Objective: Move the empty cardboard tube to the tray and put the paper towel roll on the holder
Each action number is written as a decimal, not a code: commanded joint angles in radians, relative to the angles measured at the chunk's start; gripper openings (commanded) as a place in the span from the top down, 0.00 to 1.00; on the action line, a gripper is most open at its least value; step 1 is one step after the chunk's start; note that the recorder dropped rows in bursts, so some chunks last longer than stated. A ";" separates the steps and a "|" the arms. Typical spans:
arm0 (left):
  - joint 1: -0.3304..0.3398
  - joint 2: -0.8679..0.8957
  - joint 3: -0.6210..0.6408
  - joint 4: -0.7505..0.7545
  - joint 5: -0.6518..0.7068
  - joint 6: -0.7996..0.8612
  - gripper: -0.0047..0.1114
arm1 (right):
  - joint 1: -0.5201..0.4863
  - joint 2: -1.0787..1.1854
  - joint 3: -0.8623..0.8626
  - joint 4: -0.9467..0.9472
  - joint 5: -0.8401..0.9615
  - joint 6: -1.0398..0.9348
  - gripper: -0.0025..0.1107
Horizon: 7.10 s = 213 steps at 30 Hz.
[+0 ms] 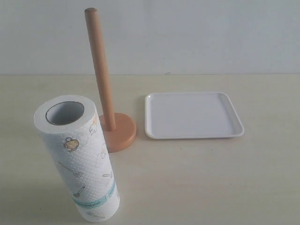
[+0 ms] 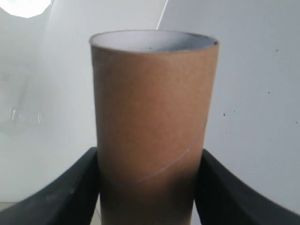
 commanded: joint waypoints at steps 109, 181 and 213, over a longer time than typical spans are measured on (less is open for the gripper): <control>0.003 -0.001 0.004 -0.007 -0.010 0.001 0.91 | -0.091 0.581 0.089 -1.666 -0.014 0.710 0.86; 0.003 -0.001 0.004 -0.007 -0.010 0.001 0.91 | -0.250 -0.130 0.646 -1.658 0.513 1.576 0.98; 0.003 -0.001 0.004 -0.007 -0.010 0.001 0.91 | -0.250 -0.522 0.961 -1.410 -0.081 1.800 0.98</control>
